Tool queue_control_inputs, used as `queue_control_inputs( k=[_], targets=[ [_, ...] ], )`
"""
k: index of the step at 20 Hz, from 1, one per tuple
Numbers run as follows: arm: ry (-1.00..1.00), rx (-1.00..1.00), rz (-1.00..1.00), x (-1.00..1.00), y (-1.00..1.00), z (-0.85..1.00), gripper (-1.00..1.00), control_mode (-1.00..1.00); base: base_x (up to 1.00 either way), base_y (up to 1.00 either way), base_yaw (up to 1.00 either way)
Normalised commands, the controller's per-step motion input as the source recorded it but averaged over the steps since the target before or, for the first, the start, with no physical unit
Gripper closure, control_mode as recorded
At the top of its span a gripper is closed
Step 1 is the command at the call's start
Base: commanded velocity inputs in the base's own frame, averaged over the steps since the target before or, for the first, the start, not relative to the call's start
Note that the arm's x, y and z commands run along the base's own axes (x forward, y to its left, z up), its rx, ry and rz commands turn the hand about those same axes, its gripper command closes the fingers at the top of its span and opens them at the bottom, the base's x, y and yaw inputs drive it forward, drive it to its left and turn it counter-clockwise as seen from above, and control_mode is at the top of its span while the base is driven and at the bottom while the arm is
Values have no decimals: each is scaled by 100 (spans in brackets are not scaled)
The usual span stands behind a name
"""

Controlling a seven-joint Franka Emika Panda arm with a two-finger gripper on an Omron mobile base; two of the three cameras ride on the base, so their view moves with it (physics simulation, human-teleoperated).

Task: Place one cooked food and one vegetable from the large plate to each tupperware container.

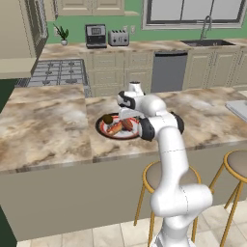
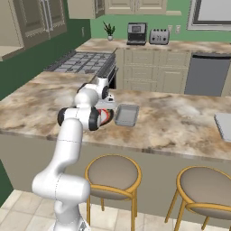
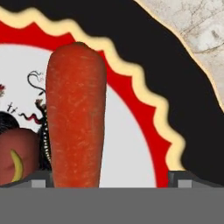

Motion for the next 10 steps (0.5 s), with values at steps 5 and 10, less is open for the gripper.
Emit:
queue_control_inputs(
  k=[5,10],
  targets=[
    [-1,0,0,0,0,-24,-100,-100,0,0,0],
    [0,0,0,0,0,-15,-100,-100,0,0,0]
  ],
)
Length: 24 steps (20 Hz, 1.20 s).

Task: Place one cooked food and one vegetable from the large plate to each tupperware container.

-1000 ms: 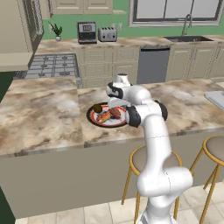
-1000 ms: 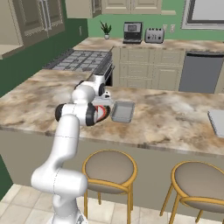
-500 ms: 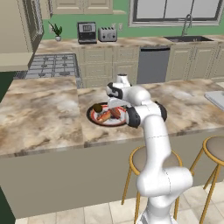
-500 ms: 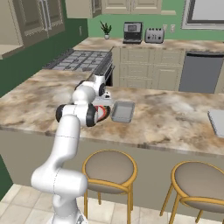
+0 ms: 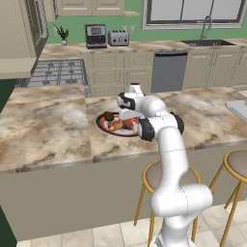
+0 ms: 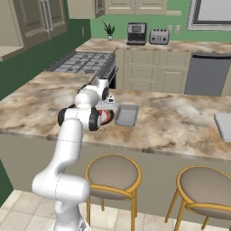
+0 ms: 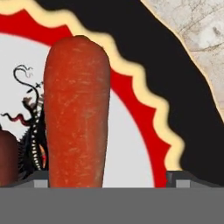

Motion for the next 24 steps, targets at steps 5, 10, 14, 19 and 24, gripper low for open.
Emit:
queue_control_inputs(
  k=[5,10,14,19,24],
  targets=[
    [0,0,0,0,4,-4,100,-100,0,0,0],
    [0,0,0,-2,0,1,100,-100,0,0,0],
    [0,0,-10,-6,-8,28,100,-100,0,0,0],
    [-8,0,-18,-41,-30,43,100,-100,0,0,0],
    [-19,0,-23,-88,-59,51,100,-100,0,0,0]
  ],
)
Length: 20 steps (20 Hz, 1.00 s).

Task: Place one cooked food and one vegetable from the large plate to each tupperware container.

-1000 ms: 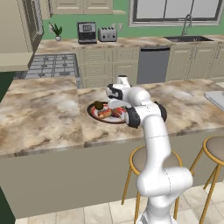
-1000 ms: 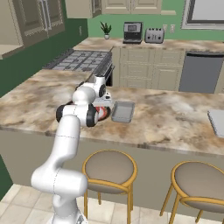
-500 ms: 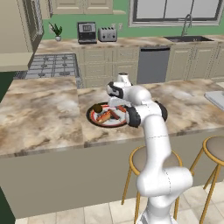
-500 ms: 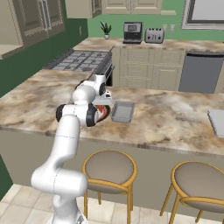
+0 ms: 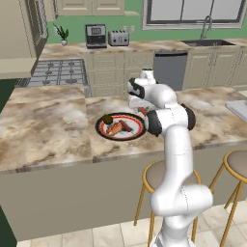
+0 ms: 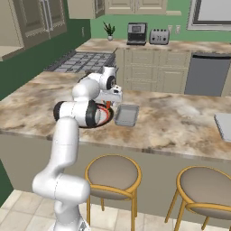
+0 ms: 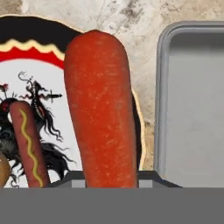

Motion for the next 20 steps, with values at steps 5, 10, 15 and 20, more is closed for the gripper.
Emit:
queue_control_inputs(
  k=[5,10,15,20],
  targets=[
    [-17,0,-26,-96,-76,28,100,-100,0,0,0],
    [-8,-5,-17,-45,-48,10,100,-100,0,0,0],
    [18,-1,-2,25,-28,4,100,-100,0,0,0],
    [11,0,3,44,-35,0,100,-100,0,0,0]
  ],
)
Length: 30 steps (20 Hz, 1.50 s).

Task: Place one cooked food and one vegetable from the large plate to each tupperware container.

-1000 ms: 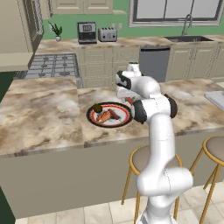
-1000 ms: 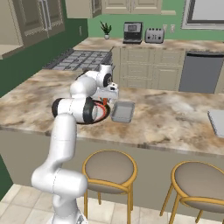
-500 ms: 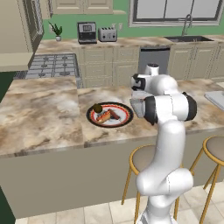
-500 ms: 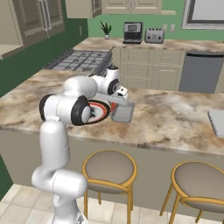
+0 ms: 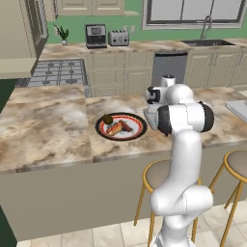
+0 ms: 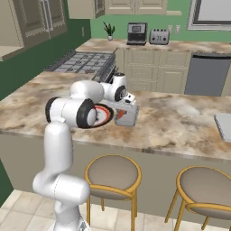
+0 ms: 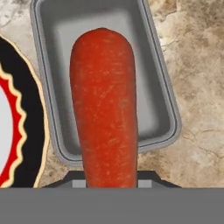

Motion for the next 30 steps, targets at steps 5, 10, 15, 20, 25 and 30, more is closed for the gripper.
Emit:
queue_control_inputs(
  k=[5,10,15,20,25,30],
  targets=[
    [18,0,13,42,-12,-4,100,-100,0,0,0],
    [17,0,20,56,-13,-5,100,-100,0,0,0],
    [1,0,4,1,-1,-15,100,-100,0,0,0],
    [0,0,0,0,-3,-33,100,-100,0,0,0],
    [-8,0,0,0,-7,-44,100,-100,0,0,0],
    [-17,0,0,0,-1,-13,100,-100,0,0,0]
  ],
)
